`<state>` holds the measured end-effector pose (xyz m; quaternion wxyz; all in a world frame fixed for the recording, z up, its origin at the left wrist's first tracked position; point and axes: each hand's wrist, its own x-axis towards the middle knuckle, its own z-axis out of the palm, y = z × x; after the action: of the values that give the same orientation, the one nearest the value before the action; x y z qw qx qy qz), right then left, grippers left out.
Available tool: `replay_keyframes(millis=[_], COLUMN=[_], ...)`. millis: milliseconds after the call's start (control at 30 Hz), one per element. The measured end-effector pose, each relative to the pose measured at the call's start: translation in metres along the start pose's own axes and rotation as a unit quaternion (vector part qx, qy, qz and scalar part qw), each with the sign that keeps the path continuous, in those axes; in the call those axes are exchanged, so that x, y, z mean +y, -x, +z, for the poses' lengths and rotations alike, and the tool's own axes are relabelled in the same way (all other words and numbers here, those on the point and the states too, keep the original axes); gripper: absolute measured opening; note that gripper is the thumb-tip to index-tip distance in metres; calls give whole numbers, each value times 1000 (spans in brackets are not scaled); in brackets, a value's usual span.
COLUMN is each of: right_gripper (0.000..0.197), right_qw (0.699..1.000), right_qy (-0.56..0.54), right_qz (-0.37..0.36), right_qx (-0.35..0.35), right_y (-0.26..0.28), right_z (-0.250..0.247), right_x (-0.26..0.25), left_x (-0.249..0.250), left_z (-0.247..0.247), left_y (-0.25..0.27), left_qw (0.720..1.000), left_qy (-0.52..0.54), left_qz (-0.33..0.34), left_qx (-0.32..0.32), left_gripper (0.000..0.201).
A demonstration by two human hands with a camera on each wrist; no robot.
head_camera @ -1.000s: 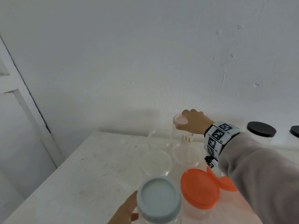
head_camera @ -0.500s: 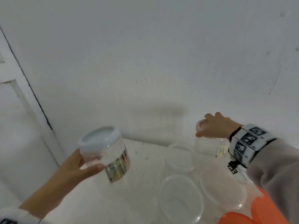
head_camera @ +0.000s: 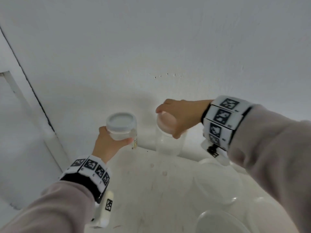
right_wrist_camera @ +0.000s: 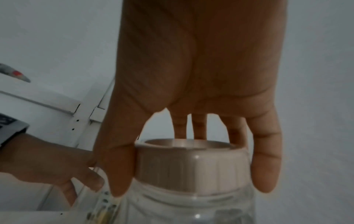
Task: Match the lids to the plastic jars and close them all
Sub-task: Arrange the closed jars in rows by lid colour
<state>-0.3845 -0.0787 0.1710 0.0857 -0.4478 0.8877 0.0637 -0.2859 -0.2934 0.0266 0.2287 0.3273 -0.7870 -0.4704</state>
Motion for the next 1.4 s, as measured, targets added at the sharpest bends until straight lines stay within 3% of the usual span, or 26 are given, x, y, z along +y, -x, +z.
replay_keyframes(millis=[300,467,700,900,1167,1300,1400], right_gripper=[93,92,97,85,86,87,93], right_qw=[998,997,998,999,999,999,999], right_qy=[67,68,61,19,42,20,-3], right_qz=[-19,-18,-12,-29,-26,-30,-17], right_qx=[1,4,-12,-24,9,1,-30], right_y=[-64,-73,-80,-79,-31,21,69], right_z=[5,14,16,16,-4,-13,-6], right_x=[-32,-30,-30,-29,-14,5,20], left_x=[6,10,12,6,11,19,24], left_z=[24,29,30,28,10,-3,-8], left_y=[-26,-32,-34,-32,-17,16,58], left_qw=[997,997,999,998,997,993,981], left_qy=[-41,-65,-52,-62,-67,-85,-116], left_qz=[19,30,-13,-4,0,70,120], left_qx=[62,38,8,4,-35,-35,-98], left_gripper=[104,101,95,99,127,117,102])
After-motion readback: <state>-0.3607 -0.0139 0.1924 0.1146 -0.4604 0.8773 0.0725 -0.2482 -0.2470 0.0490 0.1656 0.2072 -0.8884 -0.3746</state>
